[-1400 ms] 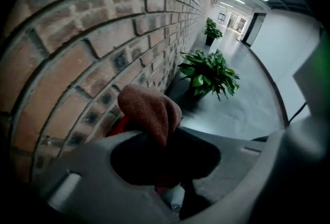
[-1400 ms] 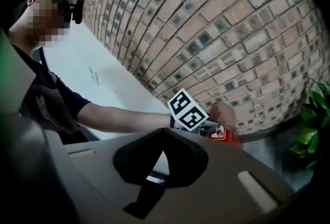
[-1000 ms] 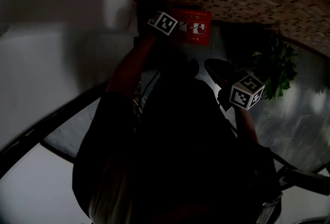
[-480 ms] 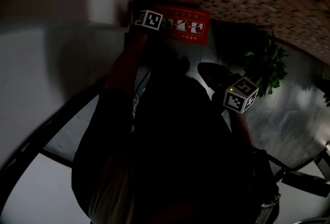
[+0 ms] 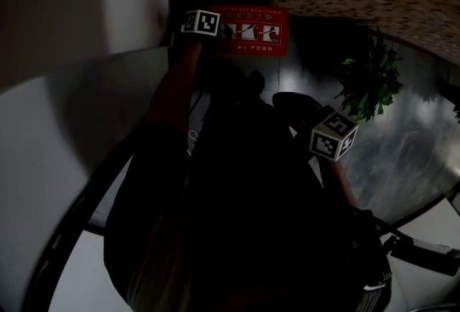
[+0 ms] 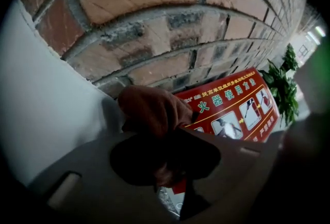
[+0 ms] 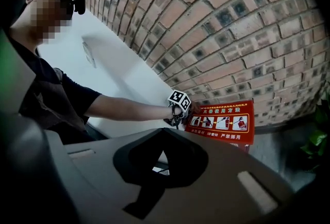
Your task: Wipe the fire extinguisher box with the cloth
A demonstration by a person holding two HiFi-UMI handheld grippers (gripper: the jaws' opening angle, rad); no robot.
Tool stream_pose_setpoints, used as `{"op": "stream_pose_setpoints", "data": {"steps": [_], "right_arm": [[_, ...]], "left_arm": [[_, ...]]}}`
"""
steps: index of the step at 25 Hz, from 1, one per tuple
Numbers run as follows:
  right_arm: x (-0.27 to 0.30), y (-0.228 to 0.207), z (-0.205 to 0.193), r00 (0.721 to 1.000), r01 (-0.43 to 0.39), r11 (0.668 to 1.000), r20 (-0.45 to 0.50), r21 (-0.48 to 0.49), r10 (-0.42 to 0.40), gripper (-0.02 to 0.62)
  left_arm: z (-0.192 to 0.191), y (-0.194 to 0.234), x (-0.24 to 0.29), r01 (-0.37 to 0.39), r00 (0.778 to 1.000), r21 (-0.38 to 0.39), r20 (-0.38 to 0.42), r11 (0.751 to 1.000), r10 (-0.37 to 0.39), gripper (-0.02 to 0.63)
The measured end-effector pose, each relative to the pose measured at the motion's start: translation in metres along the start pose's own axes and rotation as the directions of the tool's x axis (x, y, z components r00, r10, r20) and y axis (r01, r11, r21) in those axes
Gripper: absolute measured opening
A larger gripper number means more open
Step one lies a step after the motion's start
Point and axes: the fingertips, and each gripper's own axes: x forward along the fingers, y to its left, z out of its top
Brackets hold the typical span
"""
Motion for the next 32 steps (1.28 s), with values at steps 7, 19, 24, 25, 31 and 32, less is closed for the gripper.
{"op": "stream_pose_setpoints", "data": {"steps": [7, 19, 24, 25, 31, 32], "right_arm": [[0.008, -0.006, 0.006, 1.000, 0.014, 0.999, 0.023, 0.032, -0.015, 0.000], [0.019, -0.019, 0.012, 0.999, 0.029, 0.997, 0.022, 0.076, -0.031, 0.000], [0.022, -0.024, 0.012, 1.000, 0.027, 0.995, 0.002, 0.094, -0.027, 0.000], [0.022, -0.024, 0.015, 1.000, 0.028, 0.996, -0.002, 0.084, -0.028, 0.000], [0.021, -0.035, 0.012, 1.000, 0.022, 0.994, 0.007, 0.109, -0.023, 0.000], [0.020, -0.035, 0.015, 1.000, 0.022, 0.995, 0.013, 0.100, -0.024, 0.000]], "left_arm": [[-0.004, 0.017, 0.021, -0.037, 0.998, 0.045, -0.055, 0.998, 0.040, 0.098], [-0.001, 0.007, 0.039, -0.058, 0.980, 0.340, -0.160, 0.939, 0.118, 0.095], [-0.001, 0.005, 0.040, -0.026, 0.974, 0.435, -0.191, 0.900, 0.120, 0.094], [-0.001, 0.004, 0.040, -0.019, 0.974, 0.452, -0.191, 0.892, 0.117, 0.094], [0.001, 0.005, 0.043, 0.017, 0.968, 0.452, -0.231, 0.892, 0.099, 0.094], [0.001, 0.006, 0.043, 0.021, 0.968, 0.436, -0.233, 0.900, 0.090, 0.094]]}}
